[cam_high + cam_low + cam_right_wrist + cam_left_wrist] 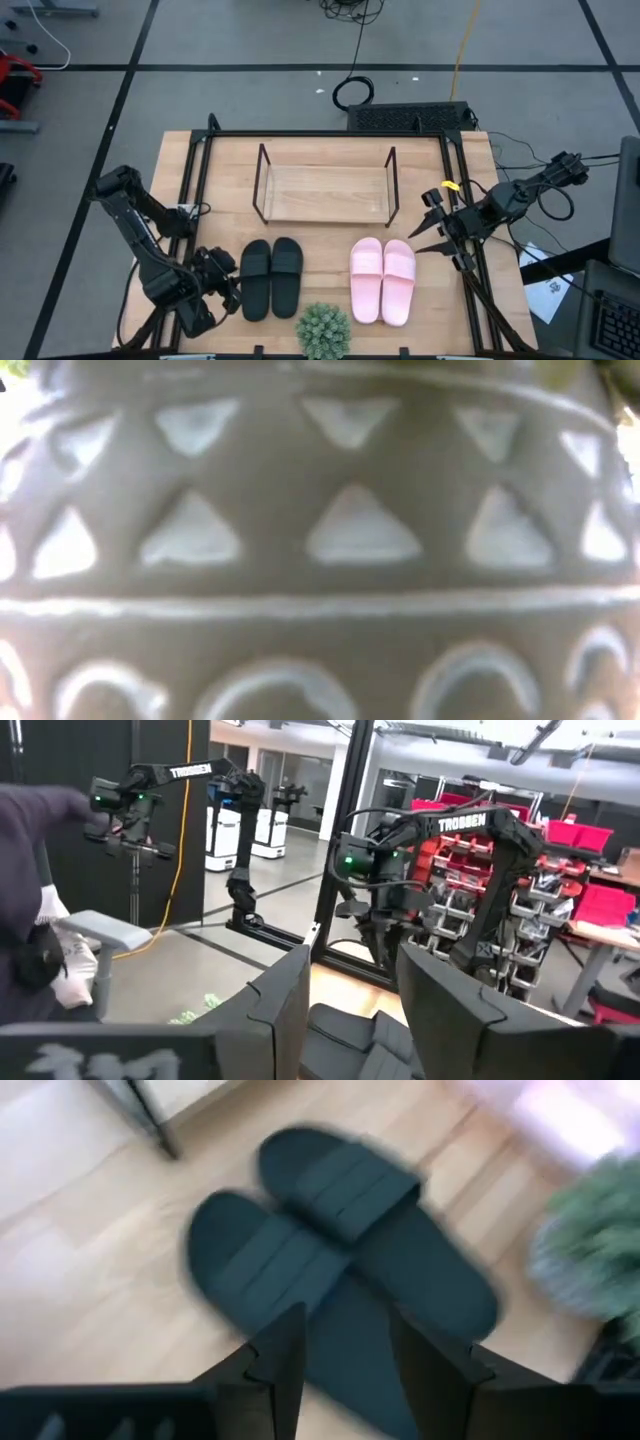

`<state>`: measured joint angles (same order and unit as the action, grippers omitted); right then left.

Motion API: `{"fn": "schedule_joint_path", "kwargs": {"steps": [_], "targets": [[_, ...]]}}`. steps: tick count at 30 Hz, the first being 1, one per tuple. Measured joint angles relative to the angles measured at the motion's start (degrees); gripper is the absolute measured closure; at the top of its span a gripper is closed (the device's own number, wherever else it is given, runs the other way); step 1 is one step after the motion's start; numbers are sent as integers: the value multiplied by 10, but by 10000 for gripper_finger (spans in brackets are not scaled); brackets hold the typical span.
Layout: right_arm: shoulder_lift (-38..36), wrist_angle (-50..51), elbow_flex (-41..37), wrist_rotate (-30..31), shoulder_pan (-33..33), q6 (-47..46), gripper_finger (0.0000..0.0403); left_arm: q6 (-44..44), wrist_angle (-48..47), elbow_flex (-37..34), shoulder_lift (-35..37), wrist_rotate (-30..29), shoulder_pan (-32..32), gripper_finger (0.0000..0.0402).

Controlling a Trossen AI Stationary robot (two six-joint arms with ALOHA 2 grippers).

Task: Pick and place slides into the shelf
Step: Put the left black slide on the shelf

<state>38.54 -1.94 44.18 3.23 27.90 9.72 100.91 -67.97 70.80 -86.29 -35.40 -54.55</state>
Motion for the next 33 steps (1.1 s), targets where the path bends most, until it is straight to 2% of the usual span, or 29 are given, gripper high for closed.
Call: {"fn": "schedule_joint_path", "kwargs": {"steps": [2, 3, 8, 10, 16, 22, 27, 33], "targets": [[1, 0, 0, 0, 0, 9, 259, -9, 48, -1, -19, -1, 0, 257], [1, 1, 0, 0, 0, 15, 259, -21, 67, -1, -30, 20, 2, 257], [0, 9, 0, -1, 0, 28, 259, -49, 96, 3, -94, 191, 2, 257], [0, 17, 0, -2, 0, 32, 259, -37, 88, 15, -113, 213, -4, 257], [0, 38, 0, -2, 0, 19, 259, 15, -9, 48, -162, 199, -27, 257], [0, 38, 0, -3, 0, 14, 259, 105, -53, 49, -184, 197, -37, 257], [0, 38, 0, -3, 0, 15, 259, 192, -59, 49, -195, 128, -38, 257], [0, 39, 0, -3, 0, 19, 259, 249, -56, 44, -195, 99, -54, 257]]}}
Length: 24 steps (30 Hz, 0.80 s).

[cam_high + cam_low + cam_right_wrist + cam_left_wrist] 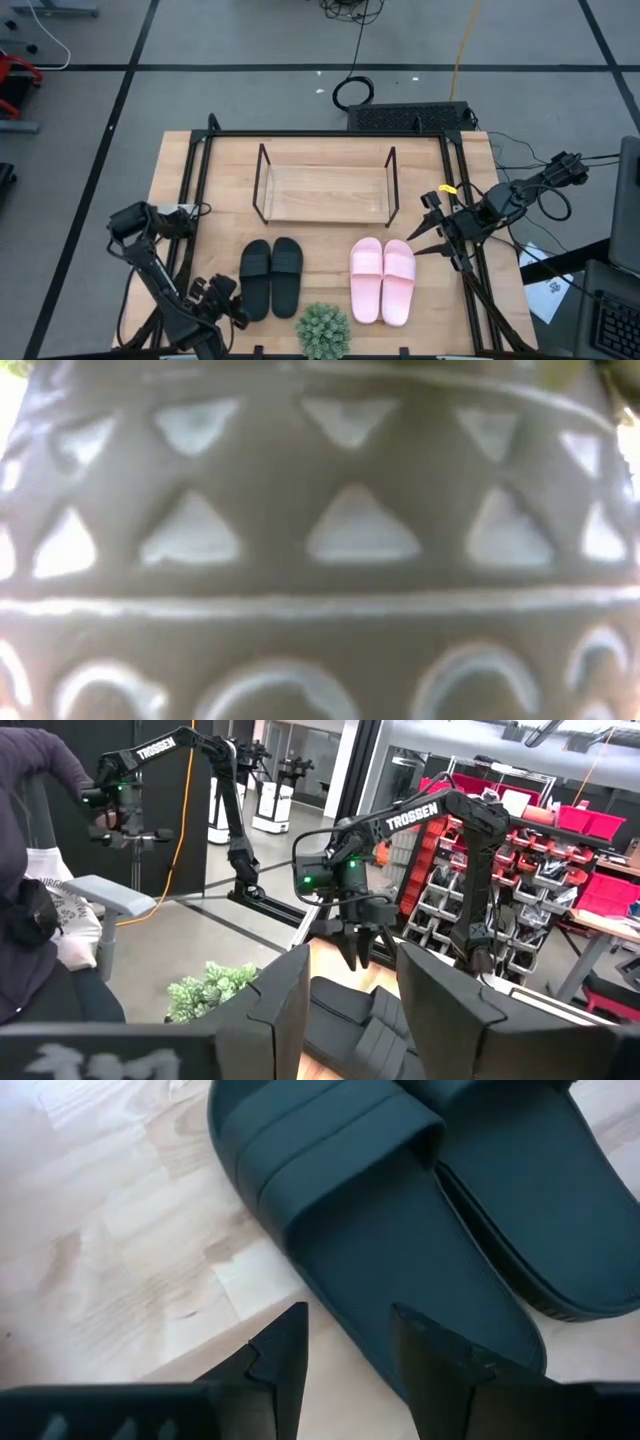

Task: Pick and place slides into the shelf
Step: Put the left black slide on the shelf

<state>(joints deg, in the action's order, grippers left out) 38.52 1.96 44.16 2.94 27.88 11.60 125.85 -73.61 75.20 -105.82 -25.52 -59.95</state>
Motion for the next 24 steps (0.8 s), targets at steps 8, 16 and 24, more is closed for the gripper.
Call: {"fn": "schedule_joint_path", "kwargs": {"steps": [8, 16, 24], "targets": [[0, 0, 0, 0, 0, 0, 259, 84, 10, -37, 0, -10, -39, 257], [0, -2, 0, 0, 0, 0, 259, 93, 36, -57, 0, -24, -44, 257], [0, -4, 0, 0, 0, 0, 259, -51, 25, -7, 0, -47, -3, 257]]}}
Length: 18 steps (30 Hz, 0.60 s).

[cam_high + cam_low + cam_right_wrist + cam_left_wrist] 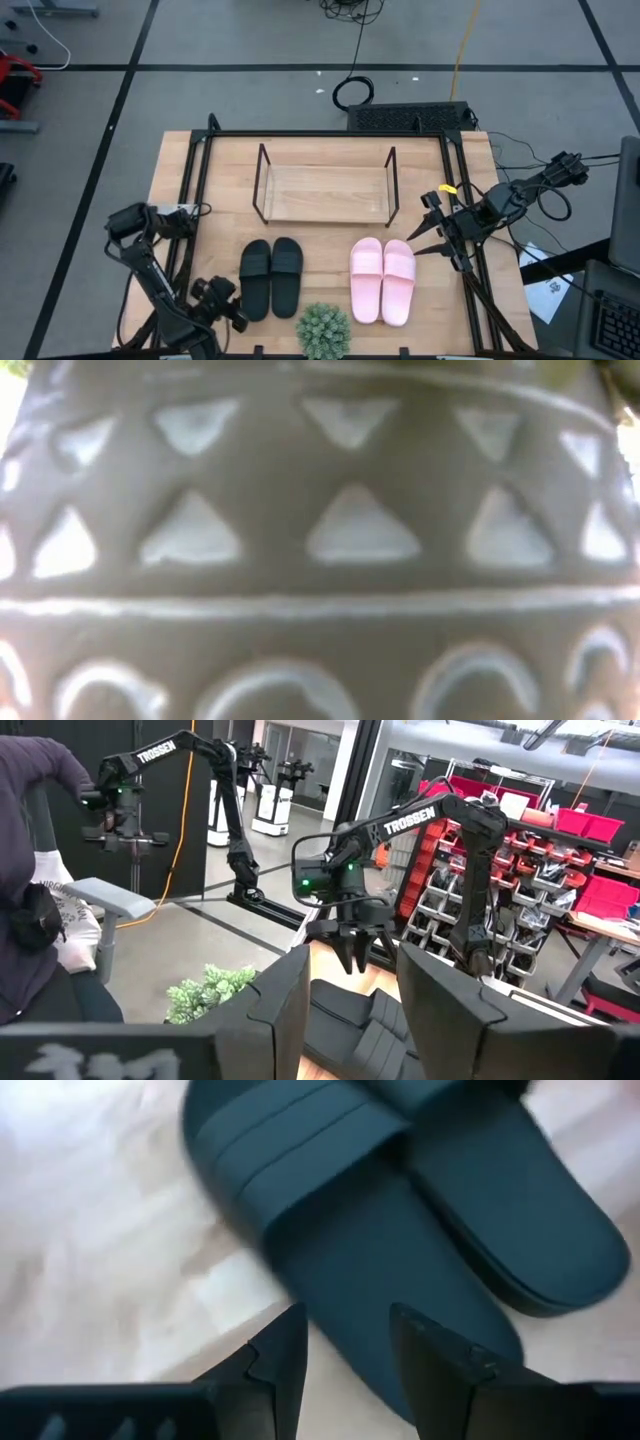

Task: Pick and place slides into the shelf
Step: Put the left black slide on the shelf

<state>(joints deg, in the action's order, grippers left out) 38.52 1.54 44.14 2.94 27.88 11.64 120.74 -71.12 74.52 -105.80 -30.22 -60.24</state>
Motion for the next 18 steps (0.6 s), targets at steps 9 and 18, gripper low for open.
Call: {"fn": "schedule_joint_path", "kwargs": {"steps": [9, 18], "targets": [[0, 2, 0, 0, 0, 2, 259, -276, -5, 42, 1, 21, 92, 257], [0, 9, 0, 0, 0, -4, 259, -337, -26, 36, 1, 48, 117, 257]]}}
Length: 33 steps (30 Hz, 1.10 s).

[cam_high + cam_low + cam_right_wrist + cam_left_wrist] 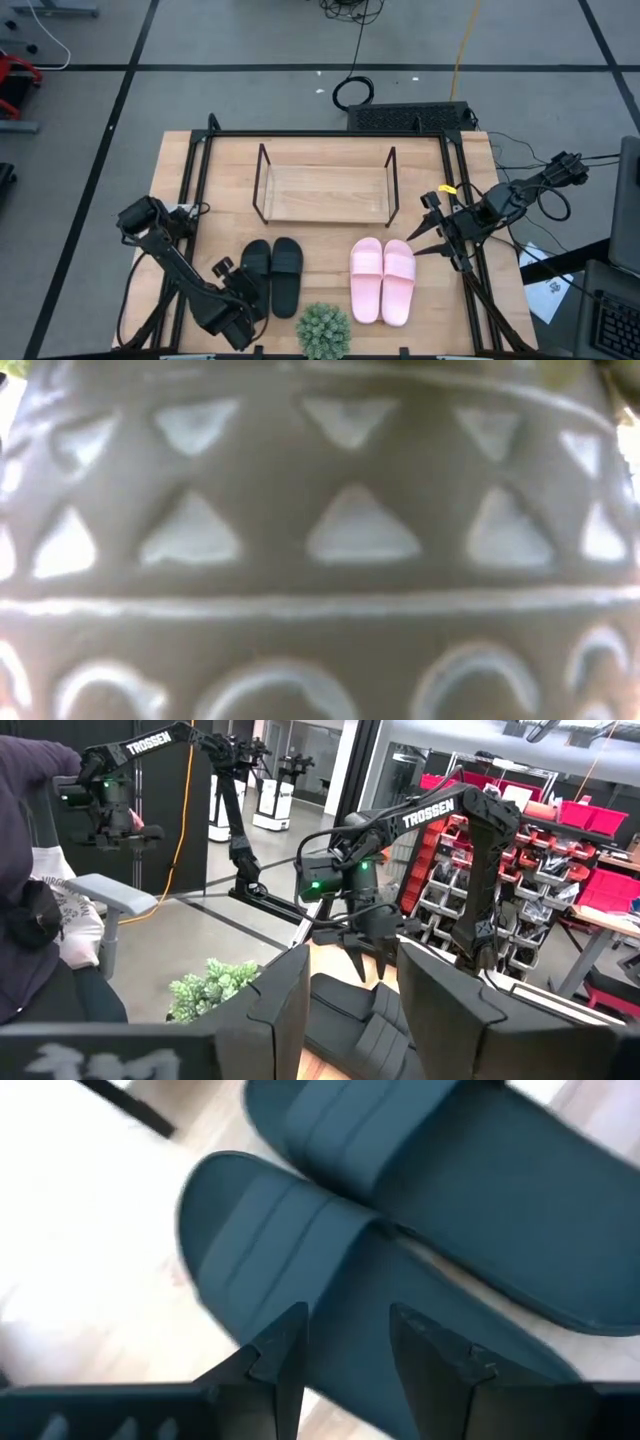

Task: Pick and place slides into the shelf
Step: Put the left black slide on the shelf

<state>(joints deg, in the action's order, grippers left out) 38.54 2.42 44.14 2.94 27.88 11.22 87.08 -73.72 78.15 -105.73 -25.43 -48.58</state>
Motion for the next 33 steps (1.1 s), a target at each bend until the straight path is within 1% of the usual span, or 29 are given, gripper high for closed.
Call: {"fn": "schedule_joint_path", "kwargs": {"steps": [5, 7, 11, 17, 20, 24, 33], "targets": [[0, 0, 0, 0, 0, 0, 259, 0, 5, 0, 0, 2, -3, 257], [0, 0, 0, 0, 0, 0, 259, -5, 9, 0, -1, 13, -3, 257], [0, 0, 0, 0, 0, -14, 259, -62, 9, 14, -36, 35, -3, 257], [0, -5, 0, 0, 0, -16, 259, -102, -92, 82, -102, 43, 2, 257], [0, -5, 0, 0, 0, -16, 259, -109, -144, 120, -127, 34, 0, 257], [0, -5, 0, 0, 0, -16, 259, -118, -142, 141, -147, 19, -5, 257], [0, -4, 0, 0, 0, -16, 259, -120, -137, 143, -149, 20, -6, 257]]}}
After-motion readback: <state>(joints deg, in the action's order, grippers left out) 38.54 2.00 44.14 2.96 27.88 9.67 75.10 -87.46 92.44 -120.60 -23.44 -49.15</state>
